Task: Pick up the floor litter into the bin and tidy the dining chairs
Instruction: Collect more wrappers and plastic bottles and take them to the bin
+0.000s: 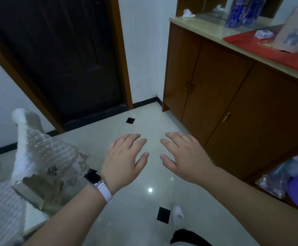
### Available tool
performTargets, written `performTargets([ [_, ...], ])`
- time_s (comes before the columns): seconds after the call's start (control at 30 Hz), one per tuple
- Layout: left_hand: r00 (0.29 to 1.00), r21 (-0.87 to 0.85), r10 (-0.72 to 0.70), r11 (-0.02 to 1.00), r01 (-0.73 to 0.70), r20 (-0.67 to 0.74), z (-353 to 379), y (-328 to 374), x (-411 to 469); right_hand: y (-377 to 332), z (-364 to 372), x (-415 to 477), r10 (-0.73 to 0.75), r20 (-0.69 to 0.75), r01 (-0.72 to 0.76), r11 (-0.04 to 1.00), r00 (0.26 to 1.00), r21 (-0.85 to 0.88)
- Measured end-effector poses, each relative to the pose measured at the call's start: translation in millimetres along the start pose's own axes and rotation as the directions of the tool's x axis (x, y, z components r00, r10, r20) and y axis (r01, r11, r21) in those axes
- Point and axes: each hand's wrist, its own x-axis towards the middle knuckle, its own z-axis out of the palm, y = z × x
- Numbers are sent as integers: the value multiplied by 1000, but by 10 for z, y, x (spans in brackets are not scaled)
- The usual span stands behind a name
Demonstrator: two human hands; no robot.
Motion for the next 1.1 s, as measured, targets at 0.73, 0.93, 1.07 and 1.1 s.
performTargets([
  [0.73,907,264,-419,879,397,31,603,-1791,2380,1333,1112,3701,-308,65,285,928,949,240],
  [0.93,872,268,-489,838,475,-15,757,-2728,2467,923,1532,4627,-376,139,339,912,916,231],
  [1.07,841,264,-541,810,523,-5,779,-3542,2618,577,1750,5340,-410,200,375,907,890,192],
  [1.1,833,256,-553,804,536,-9,754,-3739,2669,485,1795,5537,-417,224,382,906,881,183],
])
